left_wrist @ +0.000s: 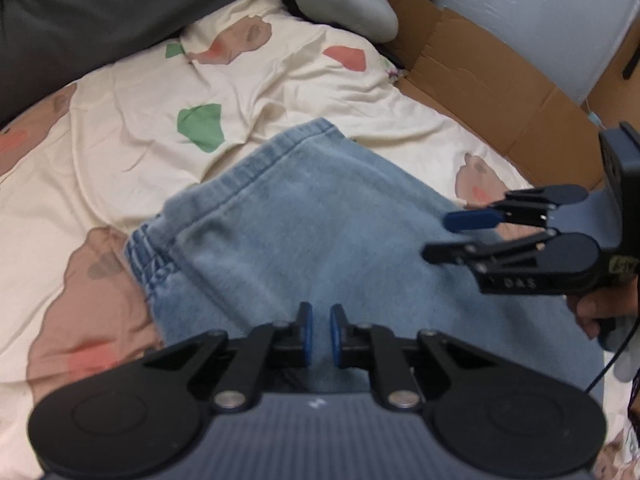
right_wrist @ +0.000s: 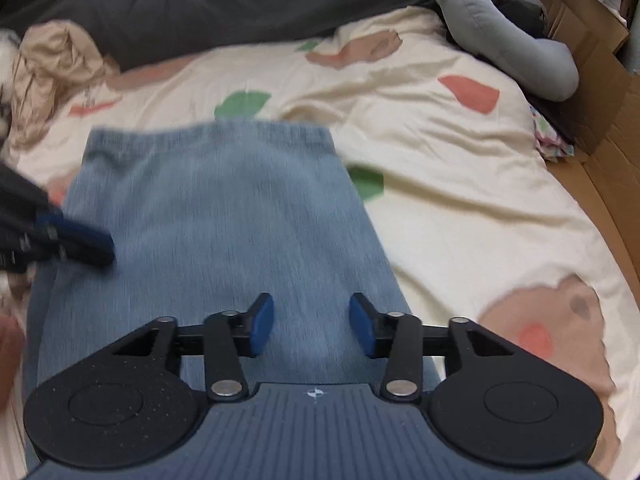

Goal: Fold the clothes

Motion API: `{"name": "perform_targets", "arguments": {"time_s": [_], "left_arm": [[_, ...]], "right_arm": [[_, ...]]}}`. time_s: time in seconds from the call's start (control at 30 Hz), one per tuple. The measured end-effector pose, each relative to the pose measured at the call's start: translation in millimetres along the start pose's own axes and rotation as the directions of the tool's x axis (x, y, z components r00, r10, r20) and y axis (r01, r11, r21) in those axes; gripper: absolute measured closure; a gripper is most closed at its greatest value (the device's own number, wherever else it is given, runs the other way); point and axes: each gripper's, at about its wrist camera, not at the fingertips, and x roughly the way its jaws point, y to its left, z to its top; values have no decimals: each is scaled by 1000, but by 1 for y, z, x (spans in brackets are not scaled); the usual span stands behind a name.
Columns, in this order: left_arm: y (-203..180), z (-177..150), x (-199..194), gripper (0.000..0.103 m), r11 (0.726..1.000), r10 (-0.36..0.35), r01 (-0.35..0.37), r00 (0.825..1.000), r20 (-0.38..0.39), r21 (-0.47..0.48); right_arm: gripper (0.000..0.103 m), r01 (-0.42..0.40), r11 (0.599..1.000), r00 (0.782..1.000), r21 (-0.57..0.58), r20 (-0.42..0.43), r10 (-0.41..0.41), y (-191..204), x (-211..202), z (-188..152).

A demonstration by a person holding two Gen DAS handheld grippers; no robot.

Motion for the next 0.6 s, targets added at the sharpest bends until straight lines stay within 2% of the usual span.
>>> {"name": "perform_targets", "arguments": {"time_s": [0.27,0.4,0.5,0.6], "left_arm": [[-7,-4,-4,95,996,45,-42,998,-38,85],[-12,-2,-9,94,995,62,-59,997,-41,77],[-19,-1,-15,80,996,48,-46,999,-27,72],[-31,-2,-15,78,994,30,-26,999,-36,103]], "right_arm": [[43,-16,1000,998,-8,-62,15,-9,-29,-53],[43,-15,998,996,-59,-88,10,-17,-42,-72],[43,-19,999,994,-41,-105,15,-27,-51,-87],[43,-25,999,993,-42,-113,20,-33,-59,-102]]}}
